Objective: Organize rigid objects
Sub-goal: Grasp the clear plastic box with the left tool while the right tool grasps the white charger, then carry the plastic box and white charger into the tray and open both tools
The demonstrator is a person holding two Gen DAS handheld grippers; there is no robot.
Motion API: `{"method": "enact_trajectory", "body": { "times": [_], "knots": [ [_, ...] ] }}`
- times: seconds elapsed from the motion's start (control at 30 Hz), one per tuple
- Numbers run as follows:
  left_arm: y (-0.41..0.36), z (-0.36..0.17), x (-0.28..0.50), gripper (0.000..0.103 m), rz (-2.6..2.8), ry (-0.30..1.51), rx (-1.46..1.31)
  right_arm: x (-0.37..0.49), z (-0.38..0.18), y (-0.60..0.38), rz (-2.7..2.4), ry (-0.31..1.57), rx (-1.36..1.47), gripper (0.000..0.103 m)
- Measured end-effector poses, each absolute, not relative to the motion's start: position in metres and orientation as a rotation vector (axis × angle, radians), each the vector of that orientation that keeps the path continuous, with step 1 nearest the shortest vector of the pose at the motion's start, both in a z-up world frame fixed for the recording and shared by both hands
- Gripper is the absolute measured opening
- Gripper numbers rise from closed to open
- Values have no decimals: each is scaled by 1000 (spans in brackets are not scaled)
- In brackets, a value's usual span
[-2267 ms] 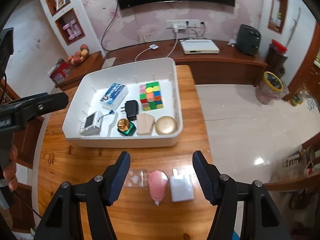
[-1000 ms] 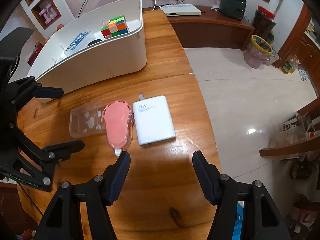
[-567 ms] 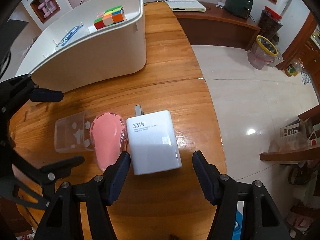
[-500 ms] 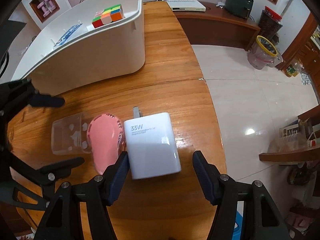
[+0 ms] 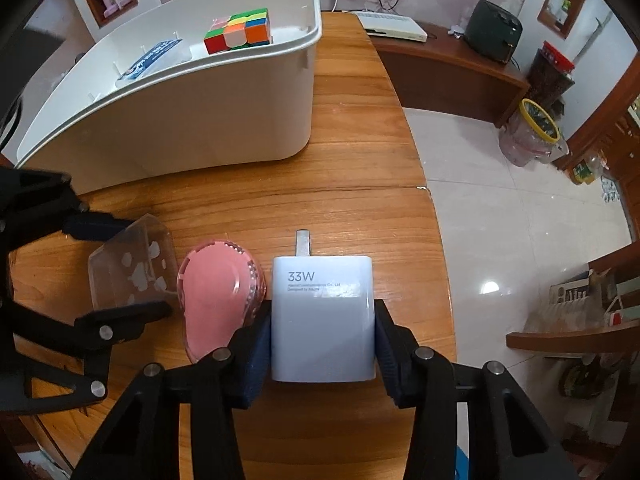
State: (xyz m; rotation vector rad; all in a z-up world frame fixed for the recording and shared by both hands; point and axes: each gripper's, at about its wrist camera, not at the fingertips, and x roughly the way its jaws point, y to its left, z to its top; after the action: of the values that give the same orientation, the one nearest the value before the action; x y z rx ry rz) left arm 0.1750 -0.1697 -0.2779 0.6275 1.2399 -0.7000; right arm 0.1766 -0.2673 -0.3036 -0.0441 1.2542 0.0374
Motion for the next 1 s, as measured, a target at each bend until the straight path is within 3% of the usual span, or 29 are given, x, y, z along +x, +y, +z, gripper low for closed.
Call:
{"method": "enact_trajectory", "body": {
  "times": [0.47,1.0],
  "knots": [
    [-99,-218,152,55,-548,1211,368,155,-276,-259,63,1261,15,47],
    [-33,-107,201,55,-331,991,265,181,-154,-218,185,1050,-8,47]
  ]
}}
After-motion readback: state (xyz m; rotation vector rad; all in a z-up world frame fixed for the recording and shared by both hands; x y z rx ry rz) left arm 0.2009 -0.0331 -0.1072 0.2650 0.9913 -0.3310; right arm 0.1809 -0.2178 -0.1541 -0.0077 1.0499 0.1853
